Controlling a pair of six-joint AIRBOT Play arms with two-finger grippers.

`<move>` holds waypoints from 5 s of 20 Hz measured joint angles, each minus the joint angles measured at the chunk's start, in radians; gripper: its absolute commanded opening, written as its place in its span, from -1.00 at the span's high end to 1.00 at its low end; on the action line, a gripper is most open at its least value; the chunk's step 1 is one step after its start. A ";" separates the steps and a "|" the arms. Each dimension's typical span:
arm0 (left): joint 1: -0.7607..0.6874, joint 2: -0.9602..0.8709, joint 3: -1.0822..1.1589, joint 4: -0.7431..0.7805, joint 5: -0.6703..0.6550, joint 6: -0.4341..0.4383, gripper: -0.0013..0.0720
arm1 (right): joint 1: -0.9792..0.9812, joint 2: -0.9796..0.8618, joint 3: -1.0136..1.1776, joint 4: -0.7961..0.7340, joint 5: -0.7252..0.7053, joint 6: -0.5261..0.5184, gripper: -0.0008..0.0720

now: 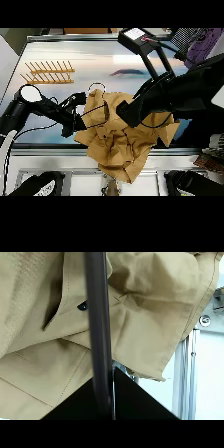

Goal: Fold the clothes and pants, and hang the long-sleeved shirts on hangers.

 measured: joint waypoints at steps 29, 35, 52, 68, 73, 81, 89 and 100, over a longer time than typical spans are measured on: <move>0.000 0.000 0.000 0.000 -0.008 0.000 0.93 | -1.078 -0.097 -0.826 1.163 0.020 -1.470 -0.95; 0.000 0.000 0.000 0.000 -0.008 0.000 0.93 | -0.966 -0.143 -0.835 1.205 0.043 -1.510 -0.95; 0.002 0.000 0.000 0.010 -0.008 0.000 0.93 | -0.876 -0.149 -0.836 1.175 0.049 -1.519 -0.95; 0.002 0.000 0.000 0.010 -0.005 0.000 0.93 | -0.876 -0.150 -0.836 1.173 0.050 -1.522 0.93; 0.002 0.000 0.000 0.010 -0.005 0.000 0.92 | -0.876 -0.150 -0.836 1.173 0.050 -1.519 0.94; 0.008 0.001 0.001 -0.011 0.049 -0.163 -0.34 | -0.874 -0.150 -0.837 1.174 0.050 -1.569 0.95; 0.133 0.005 0.001 0.002 0.095 -0.347 -0.33 | -0.875 -0.150 -0.837 1.175 0.050 -1.587 0.95; 0.430 0.297 0.001 0.002 0.317 -0.611 -0.33 | -0.922 -0.080 -0.836 1.220 -0.050 -1.536 0.95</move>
